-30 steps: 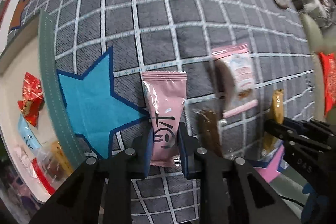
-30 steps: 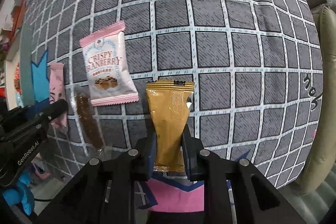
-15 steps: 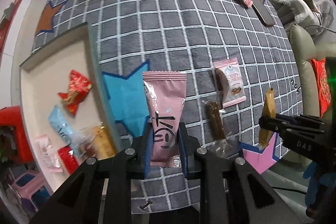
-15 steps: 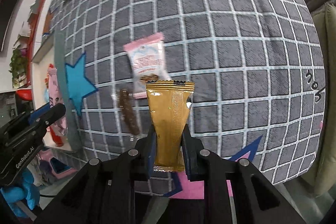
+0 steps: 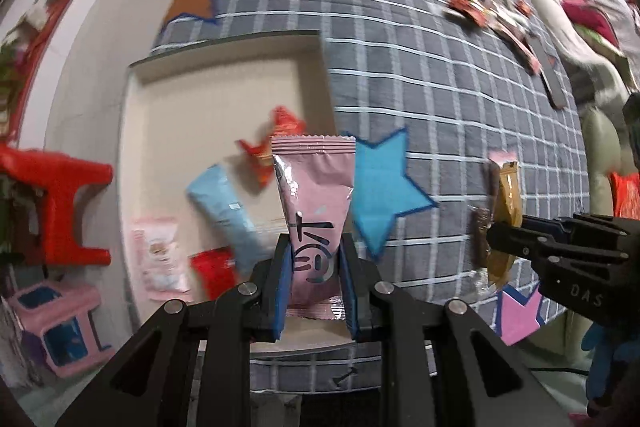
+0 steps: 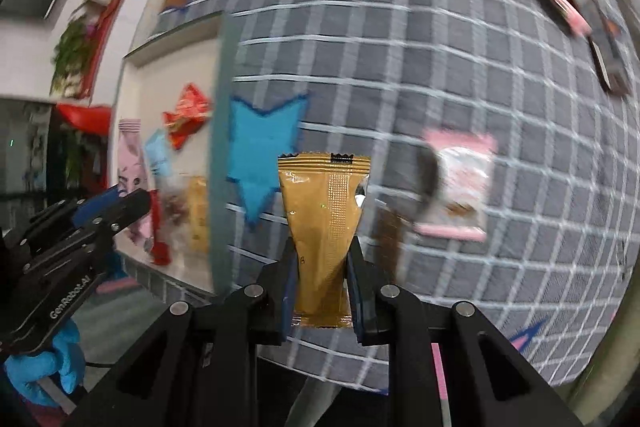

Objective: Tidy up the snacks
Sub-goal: 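Carry both snacks over the white tray and open both tools to release them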

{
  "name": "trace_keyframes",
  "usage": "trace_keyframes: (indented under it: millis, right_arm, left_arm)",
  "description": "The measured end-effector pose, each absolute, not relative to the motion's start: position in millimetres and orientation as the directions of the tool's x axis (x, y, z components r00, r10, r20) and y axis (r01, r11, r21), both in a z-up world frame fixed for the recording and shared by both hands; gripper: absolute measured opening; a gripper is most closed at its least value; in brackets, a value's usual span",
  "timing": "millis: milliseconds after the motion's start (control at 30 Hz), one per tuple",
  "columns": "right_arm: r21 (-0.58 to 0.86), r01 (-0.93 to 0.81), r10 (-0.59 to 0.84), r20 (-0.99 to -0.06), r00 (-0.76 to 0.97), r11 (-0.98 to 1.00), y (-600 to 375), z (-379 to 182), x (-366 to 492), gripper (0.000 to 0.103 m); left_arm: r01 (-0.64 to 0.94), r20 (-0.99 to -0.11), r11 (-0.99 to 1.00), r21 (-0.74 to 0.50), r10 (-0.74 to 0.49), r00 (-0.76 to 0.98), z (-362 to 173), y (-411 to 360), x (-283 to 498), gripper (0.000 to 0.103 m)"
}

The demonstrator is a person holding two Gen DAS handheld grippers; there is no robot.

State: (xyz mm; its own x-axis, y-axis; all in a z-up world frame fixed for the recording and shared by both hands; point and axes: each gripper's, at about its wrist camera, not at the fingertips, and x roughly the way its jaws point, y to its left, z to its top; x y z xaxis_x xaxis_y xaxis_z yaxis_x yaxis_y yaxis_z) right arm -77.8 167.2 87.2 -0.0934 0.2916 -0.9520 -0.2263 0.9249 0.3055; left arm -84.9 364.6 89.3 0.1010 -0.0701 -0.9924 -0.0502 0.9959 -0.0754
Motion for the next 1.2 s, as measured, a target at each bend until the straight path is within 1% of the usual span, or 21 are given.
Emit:
trace_keyframes:
  millis: [267,533,600,633,667,700,733,767,800,867,933,1200]
  right_arm:
    - [0.328,-0.365,0.308,-0.945,-0.113,0.871,253.8,96.5,-58.0,0.024]
    - [0.333,-0.433,0.290,-0.943,-0.163,0.838,320.7,80.3,-51.4,0.024]
    - [0.330,-0.438,0.280,-0.944,-0.175,0.837,326.2,76.5,-53.8,0.024]
    - [0.333,-0.437,0.277,-0.942,-0.188,0.836,329.0,73.1,-55.3,0.024]
    - [0.334,-0.436,0.275,-0.942,-0.194,0.836,330.2,71.7,-56.3,0.025]
    - [0.333,-0.434,0.271,-0.941,-0.201,0.837,329.4,69.7,-56.4,0.030]
    - [0.330,-0.429,0.267,-0.942,-0.203,0.841,328.6,67.5,-56.6,0.054]
    - [0.323,-0.423,0.263,-0.945,-0.195,0.847,326.6,67.0,-56.2,0.083]
    - [0.313,-0.416,0.262,-0.949,-0.177,0.854,322.5,68.4,-55.8,0.090]
    - [0.310,-0.391,0.264,-0.950,-0.169,0.867,313.2,68.9,-54.0,0.092]
    - [0.295,-0.357,0.247,-0.953,-0.174,0.886,298.9,64.6,-50.5,0.092]
    - [0.210,-0.156,0.184,-0.968,-0.168,0.965,205.8,43.2,-40.1,0.092]
  left_arm:
    - [-0.161,-0.995,0.985,-0.061,-0.048,0.086,81.5,421.3,-97.9,0.025]
    - [-0.148,-0.998,0.988,-0.053,-0.045,0.054,70.0,437.2,-110.2,0.025]
    - [-0.137,-0.998,0.989,-0.051,-0.044,0.051,69.5,437.3,-113.7,0.029]
    - [-0.132,-0.998,0.990,-0.052,-0.047,0.047,68.5,437.2,-114.5,0.039]
    - [-0.131,-0.998,0.990,-0.049,-0.044,0.043,67.6,437.5,-115.6,0.052]
    - [-0.131,-0.998,0.990,-0.045,-0.039,0.043,67.3,437.3,-115.7,0.057]
    - [-0.129,-0.998,0.991,-0.041,-0.036,0.046,67.7,437.0,-116.0,0.062]
    - [-0.127,-0.998,0.991,-0.040,-0.034,0.046,67.4,436.1,-114.4,0.064]
    - [-0.123,-0.998,0.992,-0.039,-0.034,0.045,67.2,434.7,-113.2,0.065]
    - [-0.114,-0.998,0.993,-0.039,-0.034,0.048,67.9,431.0,-110.4,0.070]
    - [-0.102,-0.998,0.994,-0.037,-0.032,0.052,68.7,425.5,-107.5,0.073]
    - [0.015,-0.994,1.000,0.011,0.009,0.106,80.7,386.1,-95.0,0.078]
